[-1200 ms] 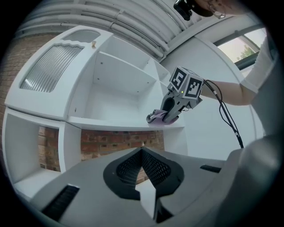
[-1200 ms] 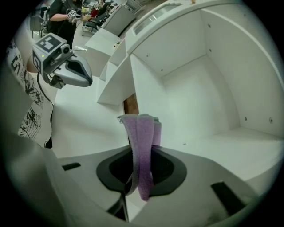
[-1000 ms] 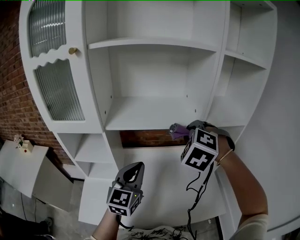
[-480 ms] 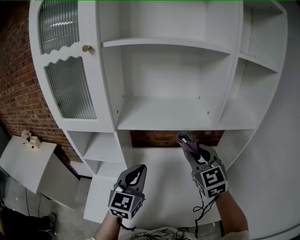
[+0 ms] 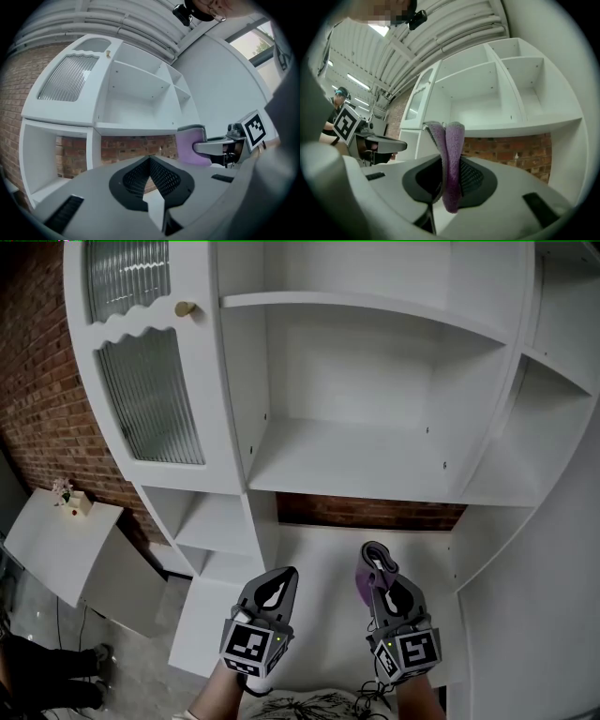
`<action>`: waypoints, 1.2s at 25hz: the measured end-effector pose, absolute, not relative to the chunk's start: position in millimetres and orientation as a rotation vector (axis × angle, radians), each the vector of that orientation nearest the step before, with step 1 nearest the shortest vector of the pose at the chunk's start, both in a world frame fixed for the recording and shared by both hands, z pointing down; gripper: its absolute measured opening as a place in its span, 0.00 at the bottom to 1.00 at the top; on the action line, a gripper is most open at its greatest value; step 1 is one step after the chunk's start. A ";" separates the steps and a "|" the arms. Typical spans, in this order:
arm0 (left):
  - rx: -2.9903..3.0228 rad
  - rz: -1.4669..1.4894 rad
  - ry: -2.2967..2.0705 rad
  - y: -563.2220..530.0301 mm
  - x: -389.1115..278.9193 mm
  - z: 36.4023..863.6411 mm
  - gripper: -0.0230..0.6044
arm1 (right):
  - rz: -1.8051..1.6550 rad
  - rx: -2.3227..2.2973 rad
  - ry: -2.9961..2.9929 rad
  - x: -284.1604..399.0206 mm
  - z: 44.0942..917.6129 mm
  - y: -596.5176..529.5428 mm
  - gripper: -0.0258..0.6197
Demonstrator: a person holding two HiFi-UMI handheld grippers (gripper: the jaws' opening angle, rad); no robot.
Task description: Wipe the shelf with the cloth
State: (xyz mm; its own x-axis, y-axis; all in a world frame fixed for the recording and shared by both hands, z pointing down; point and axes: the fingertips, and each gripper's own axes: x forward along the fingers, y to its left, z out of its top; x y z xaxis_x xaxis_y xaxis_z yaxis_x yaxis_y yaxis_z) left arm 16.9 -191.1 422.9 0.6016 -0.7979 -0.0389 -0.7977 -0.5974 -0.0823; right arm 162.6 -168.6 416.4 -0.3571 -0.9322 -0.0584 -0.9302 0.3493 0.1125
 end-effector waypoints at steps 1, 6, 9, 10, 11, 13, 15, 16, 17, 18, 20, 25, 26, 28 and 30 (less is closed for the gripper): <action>-2.731 -0.008 1.359 -191.6 17.5 424.6 0.06 | -0.180 1.767 -2.567 161.2 422.1 -169.2 0.16; -2.737 -0.016 1.343 -195.7 18.9 428.4 0.06 | -0.189 1.784 -2.547 165.4 429.3 -172.1 0.15; -2.728 -0.007 1.348 -198.7 16.7 427.1 0.06 | -0.210 1.752 -2.511 165.7 432.7 -176.0 0.15; -2.728 -0.008 1.349 -199.8 16.3 427.2 0.06 | -0.213 1.746 -2.499 166.1 434.5 -177.3 0.15; -2.730 -0.009 1.350 -201.0 16.2 427.9 0.06 | -0.212 1.741 -2.492 166.7 436.3 -178.4 0.15; -2.736 -0.013 1.355 -202.9 15.7 430.6 0.06 | -0.209 1.733 -2.489 167.7 439.1 -179.5 0.15; -2.740 -0.012 1.363 -204.0 14.6 432.7 0.06 | -0.195 1.729 -2.489 168.4 440.3 -180.2 0.15; -2.741 -0.007 1.367 -204.5 14.0 433.3 0.06 | -0.188 1.728 -2.490 168.8 440.5 -180.5 0.15; -2.741 -0.001 1.371 -205.1 13.6 433.5 0.06 | -0.188 1.729 -2.490 169.5 440.7 -180.9 0.15; -2.742 0.004 1.373 -205.8 13.5 433.6 0.06 | -0.196 1.732 -2.487 170.3 440.7 -181.1 0.15; -2.746 0.007 1.371 -206.5 14.5 433.2 0.06 | -0.231 1.741 -2.481 172.0 439.9 -180.7 0.15; -2.753 -0.013 1.373 -209.8 17.0 440.1 0.06 | -0.259 1.744 -2.471 174.3 439.3 -182.2 0.15; -2.758 -0.015 1.371 -210.3 17.8 441.4 0.06 | -0.261 1.741 -2.464 174.8 440.3 -183.0 0.15; -2.769 -0.017 1.367 -211.4 19.4 443.5 0.06 | -0.269 1.740 -2.456 175.4 442.3 -184.3 0.15; -2.775 -0.018 1.362 -211.8 21.0 444.9 0.06 | -0.262 1.740 -2.460 175.4 443.8 -185.2 0.15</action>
State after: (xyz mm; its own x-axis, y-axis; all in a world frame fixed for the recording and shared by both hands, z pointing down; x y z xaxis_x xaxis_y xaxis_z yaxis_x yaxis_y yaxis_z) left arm 21.0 -211.8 444.9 0.6118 -0.7909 -0.0115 -0.7903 -0.6106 -0.0503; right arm 175.4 -185.2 443.8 -0.3335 -0.9427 -0.0044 -0.9226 0.3254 0.2072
